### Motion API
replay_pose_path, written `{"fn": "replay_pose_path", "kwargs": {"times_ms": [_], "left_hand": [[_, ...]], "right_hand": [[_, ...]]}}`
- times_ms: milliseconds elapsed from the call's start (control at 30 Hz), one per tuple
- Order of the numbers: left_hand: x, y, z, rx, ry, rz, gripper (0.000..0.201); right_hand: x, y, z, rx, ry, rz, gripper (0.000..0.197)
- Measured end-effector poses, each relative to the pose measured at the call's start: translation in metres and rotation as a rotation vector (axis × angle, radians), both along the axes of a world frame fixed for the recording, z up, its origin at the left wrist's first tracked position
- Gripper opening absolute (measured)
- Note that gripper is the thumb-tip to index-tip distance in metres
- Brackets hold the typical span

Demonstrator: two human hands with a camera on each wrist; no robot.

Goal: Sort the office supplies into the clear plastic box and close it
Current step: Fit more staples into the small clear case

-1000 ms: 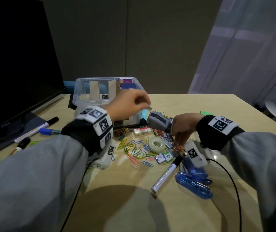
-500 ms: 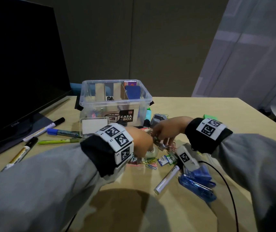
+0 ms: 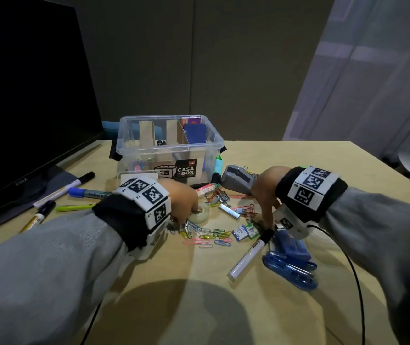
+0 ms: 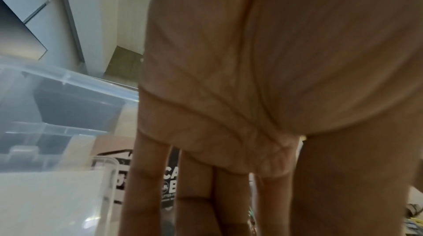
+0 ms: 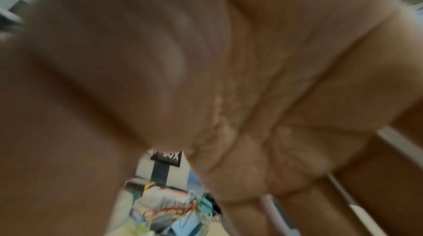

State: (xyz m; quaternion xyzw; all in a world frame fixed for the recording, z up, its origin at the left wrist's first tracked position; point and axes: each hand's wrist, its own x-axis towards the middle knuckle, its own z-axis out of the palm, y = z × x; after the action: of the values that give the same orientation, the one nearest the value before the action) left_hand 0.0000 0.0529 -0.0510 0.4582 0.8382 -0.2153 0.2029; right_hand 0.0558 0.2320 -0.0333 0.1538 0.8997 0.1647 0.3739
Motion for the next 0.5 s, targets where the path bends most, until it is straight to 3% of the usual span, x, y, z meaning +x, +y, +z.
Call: {"fn": "replay_pose_path", "kwargs": {"times_ms": [100, 233, 500], "left_hand": [[0.000, -0.002, -0.003, 0.025, -0.008, 0.012, 0.056], [-0.002, -0.007, -0.006, 0.048, -0.007, 0.014, 0.056], [-0.006, -0.017, -0.010, 0.131, -0.033, 0.067, 0.050]], "right_hand": [[0.002, -0.008, -0.007, 0.053, -0.068, 0.042, 0.057], [0.002, -0.019, -0.017, 0.057, -0.097, 0.179, 0.053], [-0.014, -0.018, -0.025, -0.177, 0.045, 0.206, 0.032]]}}
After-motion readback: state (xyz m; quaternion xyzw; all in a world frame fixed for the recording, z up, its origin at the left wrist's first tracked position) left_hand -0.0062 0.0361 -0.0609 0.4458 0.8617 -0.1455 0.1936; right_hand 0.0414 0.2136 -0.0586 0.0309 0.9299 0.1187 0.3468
